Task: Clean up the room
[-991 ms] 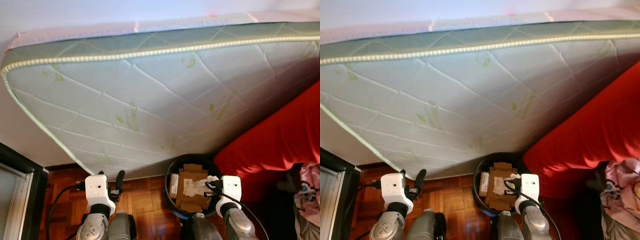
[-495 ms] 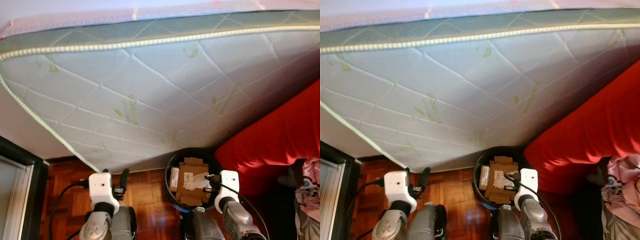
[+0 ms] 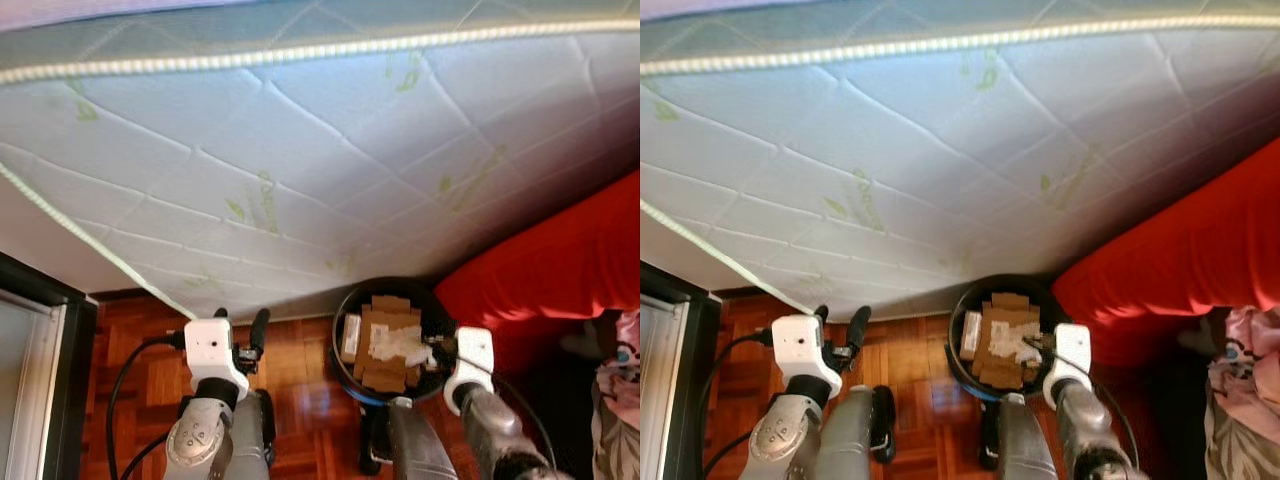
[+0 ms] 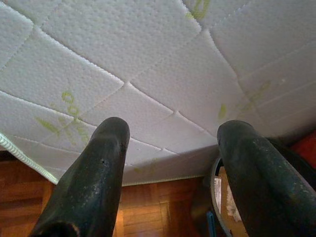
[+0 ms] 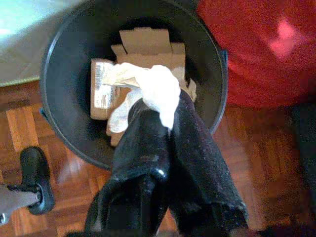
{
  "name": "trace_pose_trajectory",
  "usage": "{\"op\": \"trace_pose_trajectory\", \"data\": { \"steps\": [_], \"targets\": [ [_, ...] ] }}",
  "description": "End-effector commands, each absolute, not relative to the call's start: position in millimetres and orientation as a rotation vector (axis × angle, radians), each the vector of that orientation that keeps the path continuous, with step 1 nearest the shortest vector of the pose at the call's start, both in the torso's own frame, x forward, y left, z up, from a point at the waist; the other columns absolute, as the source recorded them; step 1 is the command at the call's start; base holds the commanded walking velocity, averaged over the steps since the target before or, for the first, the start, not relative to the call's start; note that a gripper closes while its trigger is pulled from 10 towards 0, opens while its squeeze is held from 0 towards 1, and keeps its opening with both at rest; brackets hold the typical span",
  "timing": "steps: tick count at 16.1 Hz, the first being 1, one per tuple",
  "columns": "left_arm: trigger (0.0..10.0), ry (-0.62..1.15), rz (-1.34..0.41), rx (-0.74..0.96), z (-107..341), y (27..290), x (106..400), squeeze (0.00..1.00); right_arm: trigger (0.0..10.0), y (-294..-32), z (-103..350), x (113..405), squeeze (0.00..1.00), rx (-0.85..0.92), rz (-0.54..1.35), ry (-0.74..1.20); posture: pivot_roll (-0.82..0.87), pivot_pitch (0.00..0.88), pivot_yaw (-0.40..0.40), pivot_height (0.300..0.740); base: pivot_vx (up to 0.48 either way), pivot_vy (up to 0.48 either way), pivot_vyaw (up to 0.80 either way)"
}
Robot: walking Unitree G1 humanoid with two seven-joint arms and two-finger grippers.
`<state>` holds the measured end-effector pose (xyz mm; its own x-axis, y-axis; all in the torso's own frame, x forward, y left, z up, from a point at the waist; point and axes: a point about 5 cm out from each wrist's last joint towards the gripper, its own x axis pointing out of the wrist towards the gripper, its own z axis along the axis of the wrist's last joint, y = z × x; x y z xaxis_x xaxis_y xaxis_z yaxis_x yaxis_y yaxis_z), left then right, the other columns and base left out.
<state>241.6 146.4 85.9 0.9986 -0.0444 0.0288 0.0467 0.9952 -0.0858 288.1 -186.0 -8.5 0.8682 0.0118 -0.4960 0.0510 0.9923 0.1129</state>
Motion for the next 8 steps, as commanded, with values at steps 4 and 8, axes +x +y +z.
{"op": "trace_pose_trajectory", "data": {
  "steps": [4,8],
  "targets": [
    [10.0,0.036,-0.031,-0.090,76.8,148.7,228.4,0.00,10.0,-188.1,-9.8,285.5,0.00,0.163,-0.018,0.507,0.19,0.465,-0.034,0.662,0.000,0.000,0.00],
    [10.0,0.048,-0.031,-0.090,77.9,148.4,226.4,0.00,10.0,-190.4,-8.4,287.0,0.00,0.149,-0.042,0.504,0.19,0.466,-0.033,0.662,0.000,0.000,0.00]
  ]
}}
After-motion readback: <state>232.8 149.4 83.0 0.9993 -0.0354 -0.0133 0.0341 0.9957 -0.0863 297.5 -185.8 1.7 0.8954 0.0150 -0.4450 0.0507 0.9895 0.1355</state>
